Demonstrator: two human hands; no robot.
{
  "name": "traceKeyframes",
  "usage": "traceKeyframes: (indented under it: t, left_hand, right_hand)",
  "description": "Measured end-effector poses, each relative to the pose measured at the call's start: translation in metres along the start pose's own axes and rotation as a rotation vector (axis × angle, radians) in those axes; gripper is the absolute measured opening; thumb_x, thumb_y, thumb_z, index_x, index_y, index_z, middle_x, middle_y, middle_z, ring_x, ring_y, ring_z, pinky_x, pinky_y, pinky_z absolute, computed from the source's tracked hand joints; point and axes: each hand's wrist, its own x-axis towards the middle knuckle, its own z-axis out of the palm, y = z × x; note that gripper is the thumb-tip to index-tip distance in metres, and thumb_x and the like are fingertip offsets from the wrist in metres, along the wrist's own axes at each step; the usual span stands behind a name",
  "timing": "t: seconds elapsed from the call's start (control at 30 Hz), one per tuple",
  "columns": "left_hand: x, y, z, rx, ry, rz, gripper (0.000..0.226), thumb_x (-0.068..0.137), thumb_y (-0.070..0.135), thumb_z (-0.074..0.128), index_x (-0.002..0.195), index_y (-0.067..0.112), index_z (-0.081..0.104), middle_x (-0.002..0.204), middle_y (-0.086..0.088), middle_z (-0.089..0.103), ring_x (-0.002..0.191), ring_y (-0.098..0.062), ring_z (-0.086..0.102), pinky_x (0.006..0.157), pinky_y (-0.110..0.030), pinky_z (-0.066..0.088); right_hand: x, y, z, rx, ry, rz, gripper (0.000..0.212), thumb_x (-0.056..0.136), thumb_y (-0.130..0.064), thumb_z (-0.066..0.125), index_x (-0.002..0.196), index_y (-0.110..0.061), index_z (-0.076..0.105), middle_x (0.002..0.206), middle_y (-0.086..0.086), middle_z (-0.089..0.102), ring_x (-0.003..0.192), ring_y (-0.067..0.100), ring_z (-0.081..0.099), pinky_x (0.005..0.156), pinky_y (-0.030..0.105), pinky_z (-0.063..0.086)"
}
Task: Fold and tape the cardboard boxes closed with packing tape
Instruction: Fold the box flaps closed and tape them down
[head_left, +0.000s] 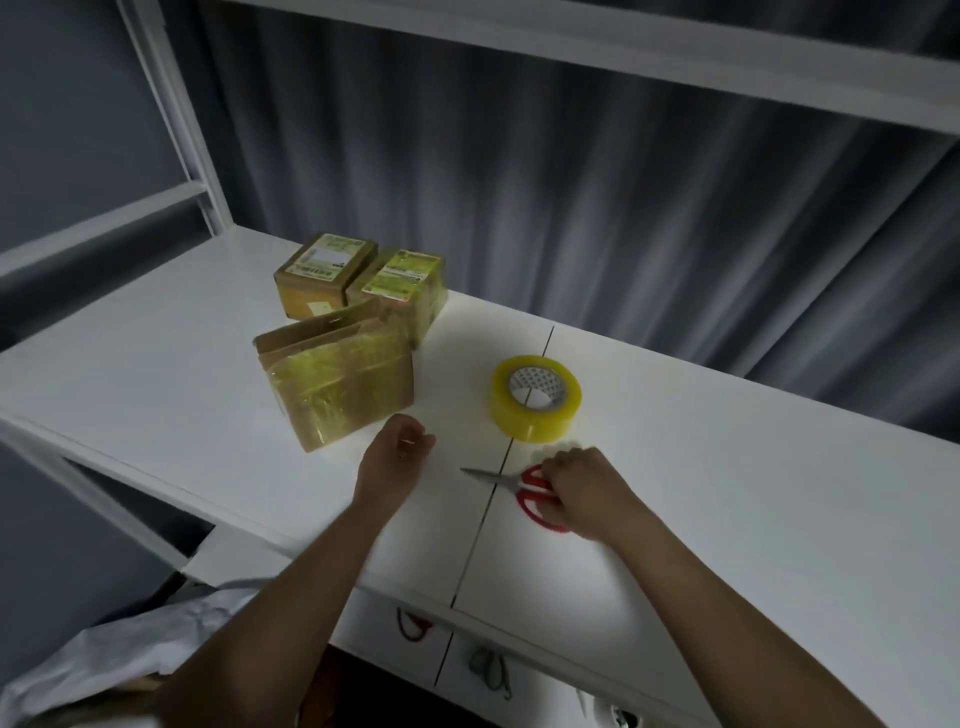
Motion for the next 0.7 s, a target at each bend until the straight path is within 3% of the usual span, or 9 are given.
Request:
traceKeyframes:
  t: [0.13,0.23,0.3,0.37,0.47,0.7]
  left_hand:
    - [0.001,0.000,0.000,0.091,-0.045,-0.072,0.016,0.085,0.033,0.065,0.080,0.021,0.055,0.076,0.009,0.058,0.079,-0.017,0.057,0.078,-0.034,0.044]
    - [-0.001,-0.001,0.001,0.040,-0.027,-0.081,0.014,0.087,0.032,0.063,0.079,0.024,0.054,0.080,0.005,0.060,0.084,-0.022,0.059,0.081,-0.039,0.047]
    - [-0.001,-0.001,0.000,0.019,-0.028,-0.093,0.012,0.088,0.031,0.061,0.081,0.023,0.055,0.084,0.002,0.062,0.086,-0.025,0.059,0.082,-0.040,0.048]
    - [-0.003,0.000,0.000,0.007,-0.031,-0.101,0.011,0.088,0.030,0.060,0.083,0.022,0.056,0.086,0.000,0.063,0.088,-0.025,0.059,0.083,-0.040,0.048]
    - [-0.005,0.003,0.000,0.006,-0.030,-0.101,0.010,0.090,0.029,0.059,0.086,0.020,0.056,0.089,-0.002,0.064,0.089,-0.026,0.059,0.084,-0.040,0.048]
    - [-0.002,0.006,-0.007,0.015,-0.036,-0.090,0.009,0.090,0.028,0.057,0.088,0.020,0.056,0.090,-0.002,0.064,0.089,-0.025,0.060,0.085,-0.041,0.049]
  right_hand:
    - [0.014,0.000,-0.030,0.023,-0.046,0.055,0.041,0.092,-0.042,0.050,0.117,-0.009,0.052,0.114,0.009,0.064,0.101,0.029,0.061,0.082,0.029,0.046]
    - [0.026,0.005,-0.065,-0.025,0.028,-0.008,0.032,0.089,-0.034,0.055,0.114,-0.014,0.055,0.110,0.006,0.064,0.101,0.028,0.060,0.078,0.027,0.039]
    - [0.036,0.009,-0.083,-0.081,0.031,-0.019,0.041,0.085,-0.048,0.060,0.114,-0.020,0.054,0.107,0.001,0.065,0.100,0.024,0.061,0.081,0.026,0.036]
    - [0.051,0.011,-0.095,-0.223,-0.030,-0.019,0.057,0.081,-0.063,0.059,0.118,-0.020,0.051,0.108,0.001,0.066,0.100,0.023,0.061,0.083,0.028,0.034]
    - [0.073,0.009,-0.115,-0.626,-0.064,-0.058,0.071,0.079,-0.073,0.049,0.125,-0.020,0.045,0.114,0.001,0.062,0.107,0.022,0.056,0.085,0.034,0.028]
    - [0.107,-0.024,-0.127,-1.121,-0.070,-0.222,0.048,0.096,-0.040,0.045,0.141,-0.032,0.033,0.138,0.001,0.044,0.132,0.021,0.035,0.114,0.043,0.011]
